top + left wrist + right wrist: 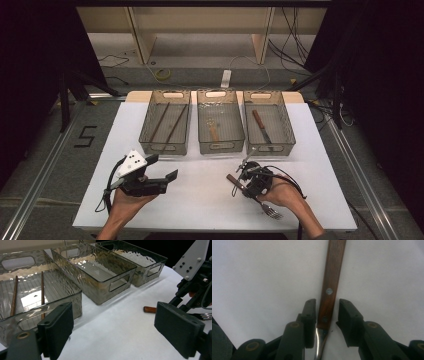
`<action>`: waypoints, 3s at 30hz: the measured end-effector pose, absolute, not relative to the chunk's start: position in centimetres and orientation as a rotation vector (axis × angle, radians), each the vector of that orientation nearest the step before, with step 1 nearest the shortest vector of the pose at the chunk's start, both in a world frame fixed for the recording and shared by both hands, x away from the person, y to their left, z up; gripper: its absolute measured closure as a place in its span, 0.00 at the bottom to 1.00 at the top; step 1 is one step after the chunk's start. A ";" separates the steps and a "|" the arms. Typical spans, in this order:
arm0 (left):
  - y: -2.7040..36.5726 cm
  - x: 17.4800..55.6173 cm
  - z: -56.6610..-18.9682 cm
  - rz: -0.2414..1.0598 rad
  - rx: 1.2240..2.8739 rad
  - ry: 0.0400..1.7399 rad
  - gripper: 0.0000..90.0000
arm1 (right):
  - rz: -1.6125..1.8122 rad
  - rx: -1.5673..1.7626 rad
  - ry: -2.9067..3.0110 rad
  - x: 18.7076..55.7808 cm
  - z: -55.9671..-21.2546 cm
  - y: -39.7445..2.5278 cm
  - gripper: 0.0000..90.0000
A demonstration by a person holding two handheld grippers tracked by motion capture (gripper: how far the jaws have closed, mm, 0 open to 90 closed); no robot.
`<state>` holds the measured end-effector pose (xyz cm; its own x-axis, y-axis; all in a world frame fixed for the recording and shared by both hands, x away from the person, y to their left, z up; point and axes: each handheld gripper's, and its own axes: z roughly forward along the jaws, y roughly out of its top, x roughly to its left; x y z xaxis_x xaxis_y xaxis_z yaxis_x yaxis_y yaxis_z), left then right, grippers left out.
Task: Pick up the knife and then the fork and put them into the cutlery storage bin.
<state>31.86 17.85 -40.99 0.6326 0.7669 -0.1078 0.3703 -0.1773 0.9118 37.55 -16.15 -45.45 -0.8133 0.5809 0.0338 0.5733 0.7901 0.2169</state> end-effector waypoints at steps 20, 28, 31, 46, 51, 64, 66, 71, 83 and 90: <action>17.8 31.9 -41.0 0.466 1.788 0.919 0.17 | 0.261 0.915 2.942 37.7 -45.6 -15.5 0.85; 17.8 31.9 -41.0 0.464 1.788 0.919 0.17 | 0.256 0.890 2.948 37.7 -45.6 -15.5 0.86; 17.9 31.9 -41.0 0.461 1.786 0.921 0.17 | 0.256 0.872 2.954 37.7 -45.5 -15.6 0.86; 18.0 31.9 -41.0 0.458 1.779 0.928 0.17 | 0.487 0.956 2.901 38.3 -43.8 -17.9 0.86; 18.0 31.9 -41.0 0.458 1.778 0.927 0.17 | 0.543 0.978 2.885 38.4 -43.6 -18.2 0.86; 18.0 31.9 -41.0 0.459 1.779 0.929 0.17 | 0.641 0.982 2.843 38.6 -42.8 -18.8 0.87; 18.0 31.9 -41.0 0.458 1.778 0.930 0.17 | 0.669 0.995 2.824 38.7 -42.4 -19.1 0.87; 18.0 32.0 -41.0 0.457 1.779 0.932 0.17 | 0.771 1.024 2.777 39.2 -41.2 -20.3 0.87; 18.1 32.1 -41.1 0.456 1.778 0.939 0.17 | 0.960 1.150 2.614 42.2 -37.7 -23.3 0.86; 18.1 32.1 -41.1 0.455 1.772 0.942 0.17 | 1.022 1.198 2.520 44.8 -35.2 -24.2 0.86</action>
